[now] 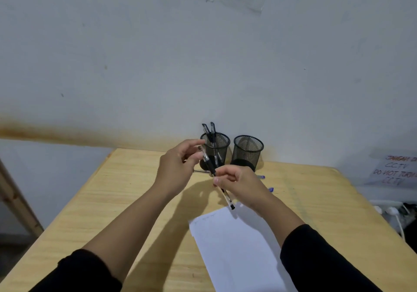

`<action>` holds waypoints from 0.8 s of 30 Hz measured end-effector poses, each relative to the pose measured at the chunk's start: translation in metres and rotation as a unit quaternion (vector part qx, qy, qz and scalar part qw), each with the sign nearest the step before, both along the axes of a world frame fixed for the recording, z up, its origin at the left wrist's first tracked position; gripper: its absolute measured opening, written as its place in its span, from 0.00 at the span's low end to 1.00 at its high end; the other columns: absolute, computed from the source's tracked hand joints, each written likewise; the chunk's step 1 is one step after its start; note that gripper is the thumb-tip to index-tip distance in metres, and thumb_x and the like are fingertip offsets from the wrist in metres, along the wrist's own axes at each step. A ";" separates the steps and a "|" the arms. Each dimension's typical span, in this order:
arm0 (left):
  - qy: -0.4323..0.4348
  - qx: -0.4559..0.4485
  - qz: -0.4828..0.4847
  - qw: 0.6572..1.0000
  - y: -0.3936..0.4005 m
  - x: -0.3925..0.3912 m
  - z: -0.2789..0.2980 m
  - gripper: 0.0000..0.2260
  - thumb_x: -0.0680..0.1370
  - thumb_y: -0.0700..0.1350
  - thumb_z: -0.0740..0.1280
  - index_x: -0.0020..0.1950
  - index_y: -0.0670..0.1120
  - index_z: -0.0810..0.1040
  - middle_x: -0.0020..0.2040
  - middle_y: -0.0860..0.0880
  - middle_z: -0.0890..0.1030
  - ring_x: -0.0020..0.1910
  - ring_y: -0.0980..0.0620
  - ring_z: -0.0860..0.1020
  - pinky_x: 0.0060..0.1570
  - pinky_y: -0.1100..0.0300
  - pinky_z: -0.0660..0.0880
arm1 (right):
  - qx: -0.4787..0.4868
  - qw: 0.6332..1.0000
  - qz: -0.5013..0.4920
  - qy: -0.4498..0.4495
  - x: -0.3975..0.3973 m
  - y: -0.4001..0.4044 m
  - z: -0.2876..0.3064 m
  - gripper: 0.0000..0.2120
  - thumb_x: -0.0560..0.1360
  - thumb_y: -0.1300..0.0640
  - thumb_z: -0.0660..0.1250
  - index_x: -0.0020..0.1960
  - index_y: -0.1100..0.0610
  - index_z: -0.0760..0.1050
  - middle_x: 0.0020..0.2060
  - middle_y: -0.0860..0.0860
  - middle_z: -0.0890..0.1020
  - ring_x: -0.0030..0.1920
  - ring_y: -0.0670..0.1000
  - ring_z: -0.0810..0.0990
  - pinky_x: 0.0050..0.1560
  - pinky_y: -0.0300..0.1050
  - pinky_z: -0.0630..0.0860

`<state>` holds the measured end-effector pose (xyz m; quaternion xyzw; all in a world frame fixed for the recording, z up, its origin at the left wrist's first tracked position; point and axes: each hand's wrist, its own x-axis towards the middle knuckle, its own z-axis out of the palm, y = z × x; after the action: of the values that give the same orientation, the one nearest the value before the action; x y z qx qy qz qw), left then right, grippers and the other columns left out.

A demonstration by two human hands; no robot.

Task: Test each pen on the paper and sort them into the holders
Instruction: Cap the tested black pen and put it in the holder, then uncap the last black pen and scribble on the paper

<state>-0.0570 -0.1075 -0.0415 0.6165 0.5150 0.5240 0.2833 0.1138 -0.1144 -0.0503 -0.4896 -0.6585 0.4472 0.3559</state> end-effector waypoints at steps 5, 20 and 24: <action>-0.069 -0.039 0.019 0.997 0.043 0.015 -0.003 0.23 0.74 0.48 0.69 0.68 0.52 0.69 0.62 0.51 0.77 0.58 0.61 0.76 0.58 0.69 0.71 | 0.074 0.990 -0.115 -0.026 0.003 0.046 0.012 0.05 0.71 0.57 0.72 0.47 0.52 0.81 0.37 0.48 0.78 0.37 0.46 0.75 0.43 0.40 0.71; -0.003 -0.137 -0.004 0.991 0.120 0.031 -0.047 0.48 0.62 0.53 0.78 0.75 0.49 0.54 0.71 0.49 0.69 0.69 0.51 0.67 0.66 0.58 0.65 | 0.197 0.951 -0.154 -0.182 -0.002 0.149 0.033 0.10 0.73 0.52 0.69 0.51 0.53 0.81 0.39 0.44 0.79 0.43 0.46 0.73 0.44 0.40 0.68; -0.023 -0.113 0.013 0.993 0.126 0.030 -0.058 0.43 0.62 0.51 0.79 0.72 0.51 0.62 0.66 0.51 0.75 0.65 0.54 0.72 0.64 0.59 0.69 | 0.158 0.956 -0.125 -0.213 -0.005 0.158 0.016 0.10 0.71 0.51 0.71 0.50 0.54 0.81 0.38 0.45 0.80 0.51 0.52 0.76 0.51 0.46 0.74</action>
<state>-0.0274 0.0182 -0.0999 0.5617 0.5724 0.4801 0.3555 0.1086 0.0440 -0.0344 -0.5895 -0.7150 0.1743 0.3331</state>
